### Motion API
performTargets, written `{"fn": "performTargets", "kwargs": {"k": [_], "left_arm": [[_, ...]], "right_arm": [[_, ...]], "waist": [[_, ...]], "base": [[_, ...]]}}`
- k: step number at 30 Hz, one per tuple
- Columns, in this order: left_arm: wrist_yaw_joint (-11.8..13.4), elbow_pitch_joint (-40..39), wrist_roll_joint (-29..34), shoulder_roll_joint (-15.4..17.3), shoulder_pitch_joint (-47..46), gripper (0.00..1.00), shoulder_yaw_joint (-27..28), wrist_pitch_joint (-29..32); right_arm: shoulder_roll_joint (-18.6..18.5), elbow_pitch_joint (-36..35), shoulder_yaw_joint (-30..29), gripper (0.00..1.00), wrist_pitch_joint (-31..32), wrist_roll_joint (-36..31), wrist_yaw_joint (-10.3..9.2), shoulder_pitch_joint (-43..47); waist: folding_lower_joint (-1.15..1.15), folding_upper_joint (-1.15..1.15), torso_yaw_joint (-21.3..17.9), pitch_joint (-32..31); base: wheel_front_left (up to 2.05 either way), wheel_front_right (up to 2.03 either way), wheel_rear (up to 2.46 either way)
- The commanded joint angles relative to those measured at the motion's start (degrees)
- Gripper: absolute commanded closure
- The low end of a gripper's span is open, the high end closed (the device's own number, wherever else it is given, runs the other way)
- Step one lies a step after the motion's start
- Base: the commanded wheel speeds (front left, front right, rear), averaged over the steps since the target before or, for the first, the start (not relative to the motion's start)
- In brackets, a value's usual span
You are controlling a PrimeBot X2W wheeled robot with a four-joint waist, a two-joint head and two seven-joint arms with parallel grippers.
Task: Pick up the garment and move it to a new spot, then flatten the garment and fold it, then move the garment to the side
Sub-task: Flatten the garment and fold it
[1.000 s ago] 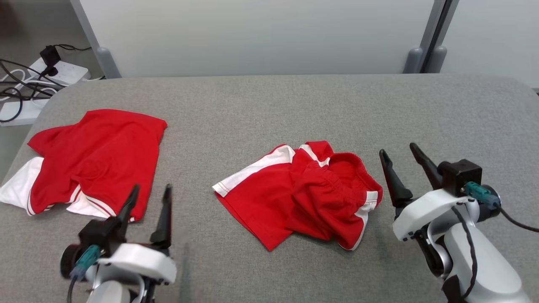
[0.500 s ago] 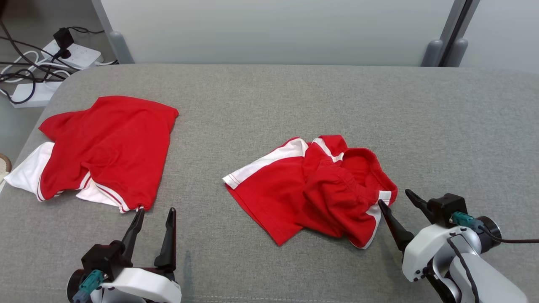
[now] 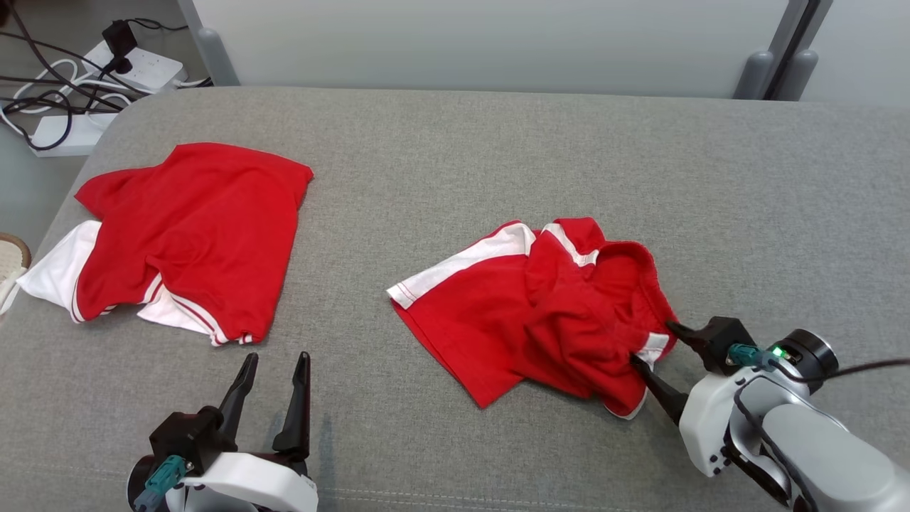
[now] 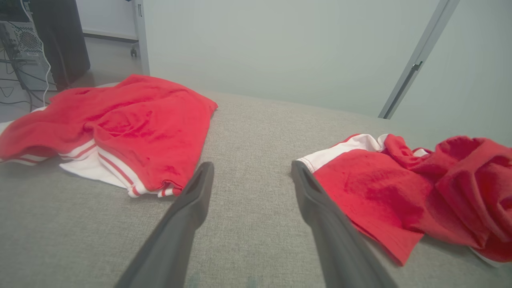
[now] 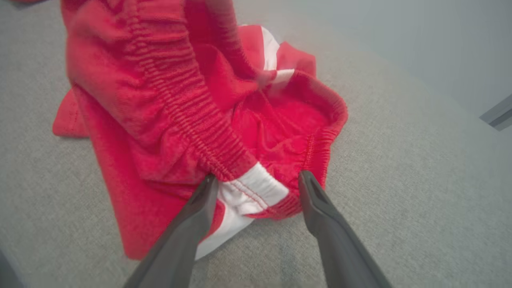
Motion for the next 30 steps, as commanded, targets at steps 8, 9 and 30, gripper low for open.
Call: {"fn": "performTargets", "kwargs": {"k": [8,9,30], "left_arm": [[0.64,-0.96,-1.12,0.4,-2.89,0.0,0.78,-0.34],[0.68,-0.99,-1.23,0.4,-2.9,0.0,0.67,-0.34],[0.38,-1.26,-2.45,0.4,-3.08,0.0,-3.81,-0.34]], "right_arm": [[-6.24,-5.48,11.57,0.7,3.5,7.76,0.24,-6.45],[-6.62,-6.09,12.61,1.0,3.55,8.55,0.24,-6.86],[-4.74,-27.5,9.04,1.0,-0.94,36.02,0.24,-20.63]], "waist": [[0.0,0.0,0.98,0.77],[0.0,0.0,1.08,0.75],[0.0,0.0,2.01,-1.36]], "base": [[0.0,0.0,0.0],[0.0,0.0,0.0],[0.0,0.0,0.0]]}}
